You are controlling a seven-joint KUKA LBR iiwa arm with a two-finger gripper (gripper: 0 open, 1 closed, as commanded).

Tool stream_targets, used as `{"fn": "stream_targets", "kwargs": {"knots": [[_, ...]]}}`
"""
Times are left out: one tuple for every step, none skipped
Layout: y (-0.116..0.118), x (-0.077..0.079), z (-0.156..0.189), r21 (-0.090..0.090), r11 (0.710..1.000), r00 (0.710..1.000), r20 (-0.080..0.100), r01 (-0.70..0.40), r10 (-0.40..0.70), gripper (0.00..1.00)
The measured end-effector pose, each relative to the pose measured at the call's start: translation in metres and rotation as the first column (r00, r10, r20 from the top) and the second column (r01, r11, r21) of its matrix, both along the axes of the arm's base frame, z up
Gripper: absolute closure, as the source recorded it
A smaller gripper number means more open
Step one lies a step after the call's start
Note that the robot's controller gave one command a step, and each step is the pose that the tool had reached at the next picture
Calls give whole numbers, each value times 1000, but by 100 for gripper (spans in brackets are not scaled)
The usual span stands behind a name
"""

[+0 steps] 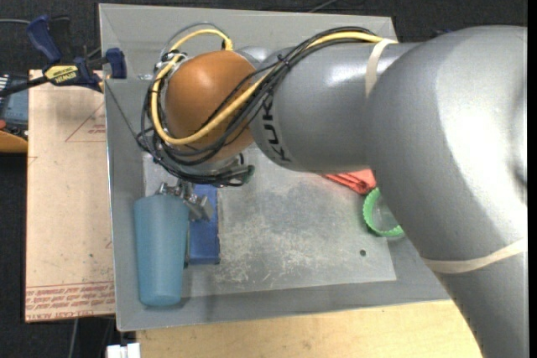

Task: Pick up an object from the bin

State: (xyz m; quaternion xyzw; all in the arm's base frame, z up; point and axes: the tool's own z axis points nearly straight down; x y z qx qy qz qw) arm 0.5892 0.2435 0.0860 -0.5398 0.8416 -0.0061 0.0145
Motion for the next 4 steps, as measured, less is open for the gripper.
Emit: {"fn": "stream_targets", "kwargs": {"knots": [[0,-2,6,2,1000,1000,-3,2,-2,100],[1,-2,14,4,1000,1000,-3,4,-4,100],[1,-4,56,2,1000,1000,-11,5,-5,100],[2,-3,100,4,1000,1000,-5,5,-5,100]]}}
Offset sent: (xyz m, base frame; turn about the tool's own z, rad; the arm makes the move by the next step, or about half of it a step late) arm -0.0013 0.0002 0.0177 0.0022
